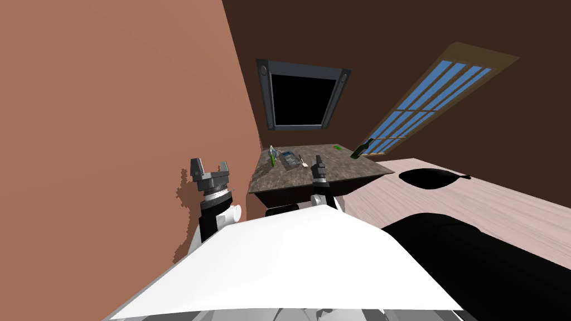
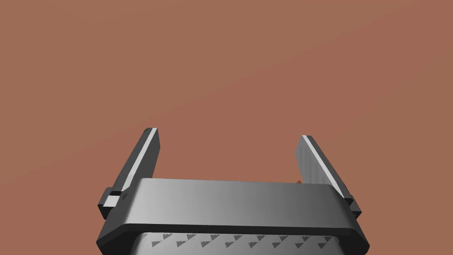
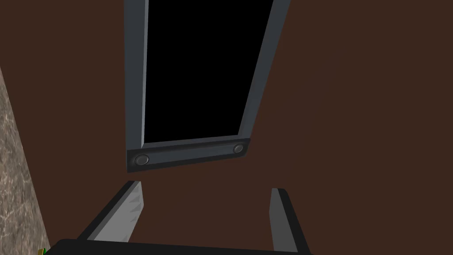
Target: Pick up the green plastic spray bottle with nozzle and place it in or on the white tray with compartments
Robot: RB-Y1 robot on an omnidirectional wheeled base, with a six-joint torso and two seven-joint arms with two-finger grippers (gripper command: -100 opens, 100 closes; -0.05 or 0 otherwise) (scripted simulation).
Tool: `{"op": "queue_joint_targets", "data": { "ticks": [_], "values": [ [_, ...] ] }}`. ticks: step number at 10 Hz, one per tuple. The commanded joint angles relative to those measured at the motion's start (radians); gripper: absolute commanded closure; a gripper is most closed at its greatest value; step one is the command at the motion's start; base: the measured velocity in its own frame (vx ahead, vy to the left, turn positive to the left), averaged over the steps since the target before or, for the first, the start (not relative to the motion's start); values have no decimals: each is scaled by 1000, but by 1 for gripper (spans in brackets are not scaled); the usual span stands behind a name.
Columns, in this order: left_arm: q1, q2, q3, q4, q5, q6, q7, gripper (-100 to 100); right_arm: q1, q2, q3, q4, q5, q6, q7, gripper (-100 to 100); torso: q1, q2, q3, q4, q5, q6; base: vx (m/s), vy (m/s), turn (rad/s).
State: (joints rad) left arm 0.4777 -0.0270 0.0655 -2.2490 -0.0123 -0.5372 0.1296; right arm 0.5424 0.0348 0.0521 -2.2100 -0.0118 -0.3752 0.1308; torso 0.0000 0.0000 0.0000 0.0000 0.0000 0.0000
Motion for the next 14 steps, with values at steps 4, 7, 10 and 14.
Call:
{"op": "queue_joint_targets", "data": {
  "ticks": [4, 7, 10, 14],
  "values": [
    [-33, 92, -25, 53, -18, 47, -16, -100, 0, 0, 0, 0, 0, 0, 0, 0, -7, 4, 2, 1, -2, 0, -55, -105, -37],
    [-71, 160, -47, 118, -39, 103, -34, -100, 0, 0, 0, 0, 0, 0, 0, 0, -7, 6, 3, 1, -1, 0, -89, -101, -55],
    [-120, 233, -74, 199, -68, 176, -58, -100, 0, 0, 0, 0, 0, 0, 0, 0, -6, 8, 4, 2, -1, 0, -113, -99, -69],
    [-178, 319, -106, 291, -106, 264, -83, -100, 0, 0, 0, 0, 0, 0, 0, 0, -6, 7, 4, 2, -1, 0, -93, -88, -79]
  ]
}}
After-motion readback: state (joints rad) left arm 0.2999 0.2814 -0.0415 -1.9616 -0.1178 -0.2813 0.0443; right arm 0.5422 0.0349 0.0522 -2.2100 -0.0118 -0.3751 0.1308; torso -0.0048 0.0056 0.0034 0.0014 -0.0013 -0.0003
